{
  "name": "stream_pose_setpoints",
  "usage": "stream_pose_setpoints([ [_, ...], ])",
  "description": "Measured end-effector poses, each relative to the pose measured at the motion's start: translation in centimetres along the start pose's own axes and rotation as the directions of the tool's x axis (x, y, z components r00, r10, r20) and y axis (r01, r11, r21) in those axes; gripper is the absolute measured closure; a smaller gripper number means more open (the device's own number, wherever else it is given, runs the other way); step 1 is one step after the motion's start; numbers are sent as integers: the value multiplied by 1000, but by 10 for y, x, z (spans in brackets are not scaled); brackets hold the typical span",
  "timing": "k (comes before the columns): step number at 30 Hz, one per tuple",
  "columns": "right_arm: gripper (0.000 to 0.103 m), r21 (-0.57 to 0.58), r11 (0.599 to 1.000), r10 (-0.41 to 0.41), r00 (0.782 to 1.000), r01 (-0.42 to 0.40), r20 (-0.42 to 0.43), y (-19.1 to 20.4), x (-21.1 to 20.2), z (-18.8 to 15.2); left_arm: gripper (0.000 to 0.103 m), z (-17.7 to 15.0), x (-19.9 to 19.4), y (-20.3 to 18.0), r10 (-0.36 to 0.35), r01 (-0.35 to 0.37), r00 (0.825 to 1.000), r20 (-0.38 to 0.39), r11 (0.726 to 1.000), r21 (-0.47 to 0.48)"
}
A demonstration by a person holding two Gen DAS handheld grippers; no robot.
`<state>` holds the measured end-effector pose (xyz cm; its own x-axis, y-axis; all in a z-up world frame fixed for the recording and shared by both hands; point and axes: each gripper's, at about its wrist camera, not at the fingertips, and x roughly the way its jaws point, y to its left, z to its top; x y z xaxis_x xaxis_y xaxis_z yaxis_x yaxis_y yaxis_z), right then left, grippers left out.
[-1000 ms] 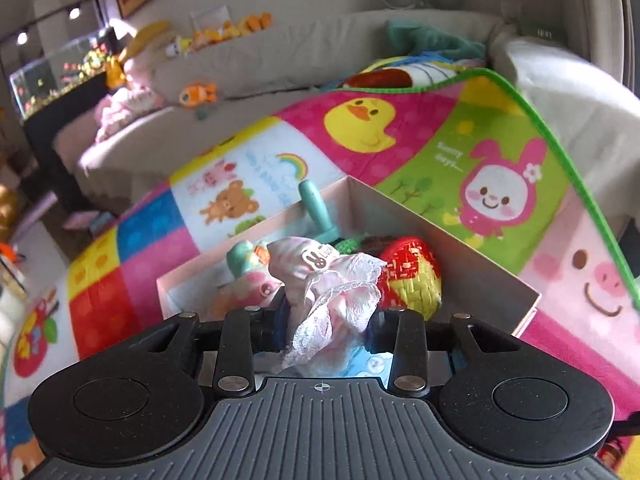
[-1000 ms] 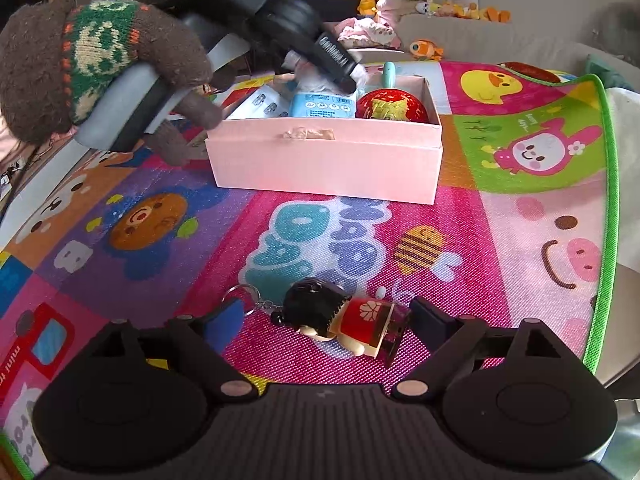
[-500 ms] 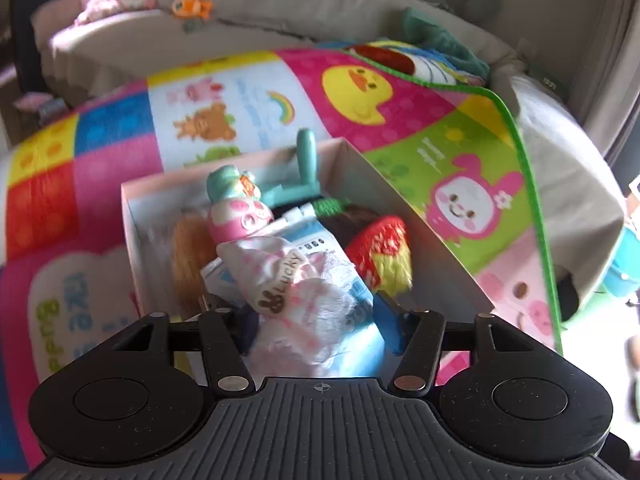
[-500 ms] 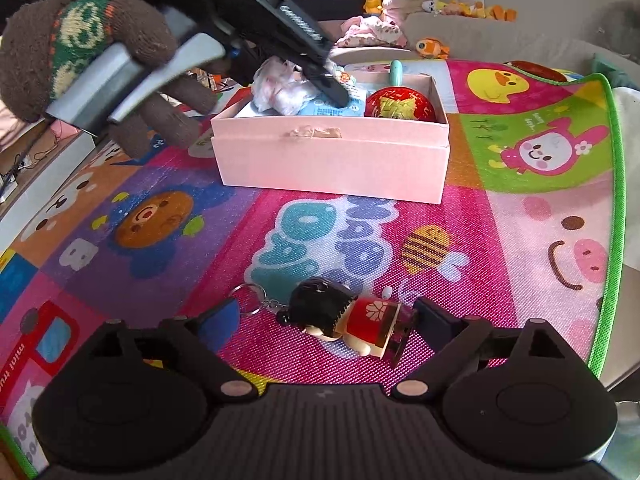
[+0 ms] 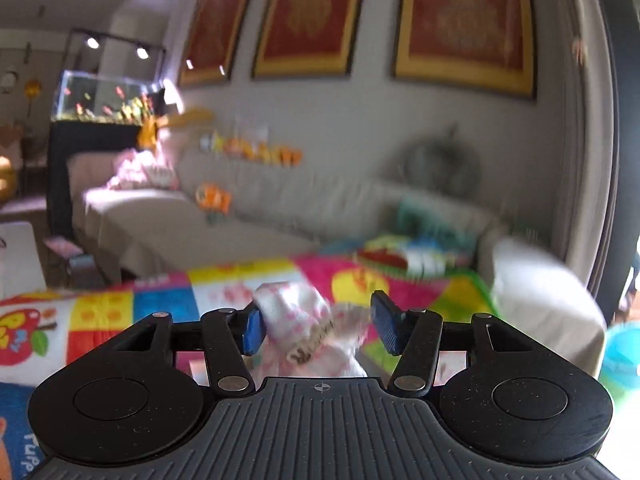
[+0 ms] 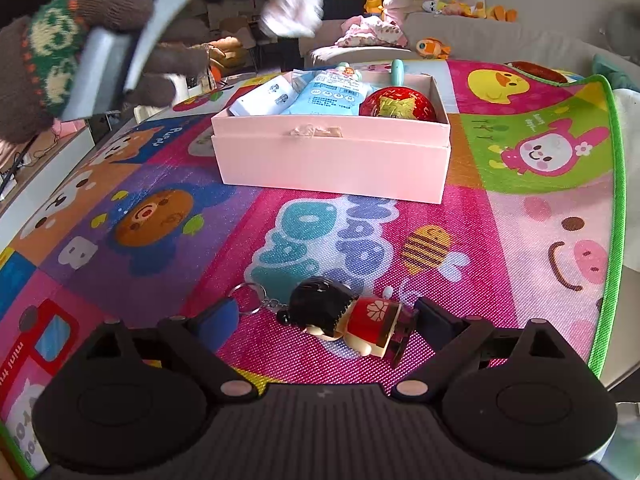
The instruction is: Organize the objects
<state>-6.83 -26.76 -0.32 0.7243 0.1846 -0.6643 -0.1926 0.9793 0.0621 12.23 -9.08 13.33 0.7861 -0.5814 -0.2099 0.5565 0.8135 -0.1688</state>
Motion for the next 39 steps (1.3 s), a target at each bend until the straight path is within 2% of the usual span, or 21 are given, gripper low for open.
stream_pose_setpoints([
  [1,9,-5,1000,-4,1000,4,-2,1,0,0,44,1,-5,3,8,-7,1000,11,1000,-29],
  [3,9,-11,1000,-15,1000,15,-5,2,1,0,45,-1,-9,12,21,-23,999,-24,995,-98],
  [6,9,-17,1000,-25,1000,25,-11,3,1,1,45,-20,-5,23,-49,26,991,-123,983,-183],
  [9,8,-40,998,-47,999,46,-19,8,3,1,45,-42,5,25,-81,39,980,-184,974,-223],
  [11,8,-37,998,-53,998,52,-25,9,3,2,45,-47,6,26,-77,37,983,-167,972,-231],
  [14,8,-33,998,-61,998,61,-21,9,2,0,45,-39,-11,38,-53,40,998,-45,968,-247],
  [16,8,-27,998,-62,998,62,-21,9,1,-1,45,-30,-30,53,3,0,1000,10,971,-238],
  [17,8,-27,998,-62,998,62,-21,9,1,-1,45,-28,-35,59,35,-33,999,5,973,-227],
  [19,8,-29,998,-62,998,62,-21,8,1,-1,45,-29,-40,75,81,-94,994,-71,975,-200],
  [22,7,-26,998,-58,998,57,-19,8,1,-1,45,-47,-45,98,149,-185,967,-205,969,-165],
  [26,6,-25,998,-52,998,51,-20,8,3,1,45,-79,-37,116,190,-263,916,-354,950,-170],
  [28,5,-29,998,-55,998,54,-21,9,3,0,45,-92,-28,118,204,-286,902,-381,942,-173],
  [31,5,-31,998,-61,998,61,-19,11,2,0,46,-97,-7,118,262,-342,876,-406,929,-139],
  [32,6,-31,997,-65,998,65,-17,11,2,-1,50,-98,-2,118,278,-356,870,-407,926,-129],
  [33,6,-29,997,-70,997,69,-15,11,1,-1,76,-99,-3,117,275,-351,874,-401,927,-130],
  [34,7,-26,997,-72,997,72,-13,10,1,-1,87,-96,-4,115,260,-334,883,-391,933,-135],
  [39,9,-25,998,-58,998,58,-12,10,1,0,89,-63,-29,86,182,-213,950,-255,972,-102],
])
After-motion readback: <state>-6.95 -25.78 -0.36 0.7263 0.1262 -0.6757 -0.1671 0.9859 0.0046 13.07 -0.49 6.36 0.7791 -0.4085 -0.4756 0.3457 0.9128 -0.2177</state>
